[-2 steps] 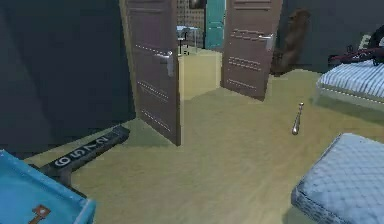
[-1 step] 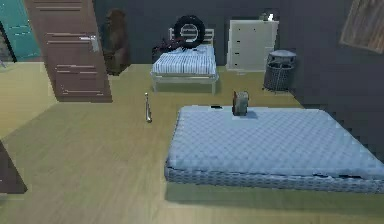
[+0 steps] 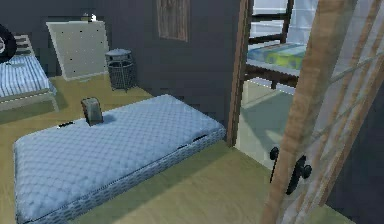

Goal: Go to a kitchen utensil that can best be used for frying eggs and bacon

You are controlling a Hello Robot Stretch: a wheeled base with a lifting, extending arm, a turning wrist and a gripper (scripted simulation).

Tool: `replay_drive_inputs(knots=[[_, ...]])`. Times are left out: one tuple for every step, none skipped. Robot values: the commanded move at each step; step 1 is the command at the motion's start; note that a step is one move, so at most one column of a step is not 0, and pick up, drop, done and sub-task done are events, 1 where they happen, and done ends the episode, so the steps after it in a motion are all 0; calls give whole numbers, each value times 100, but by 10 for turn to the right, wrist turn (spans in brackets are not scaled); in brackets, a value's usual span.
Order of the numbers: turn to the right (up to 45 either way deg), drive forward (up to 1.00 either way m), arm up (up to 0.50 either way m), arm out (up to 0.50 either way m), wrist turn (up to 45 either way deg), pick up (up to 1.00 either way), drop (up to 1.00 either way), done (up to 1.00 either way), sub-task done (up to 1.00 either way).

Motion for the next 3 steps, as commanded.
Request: replay_drive_inputs(knots=[[0, 10, 0, 0, 0, 0, 0, 0, 0], [-450, 0, 0, 0, 0, 0, 0, 0, 0], [-300, 0, 0, 0, 0, 0, 0, 0, 0]])
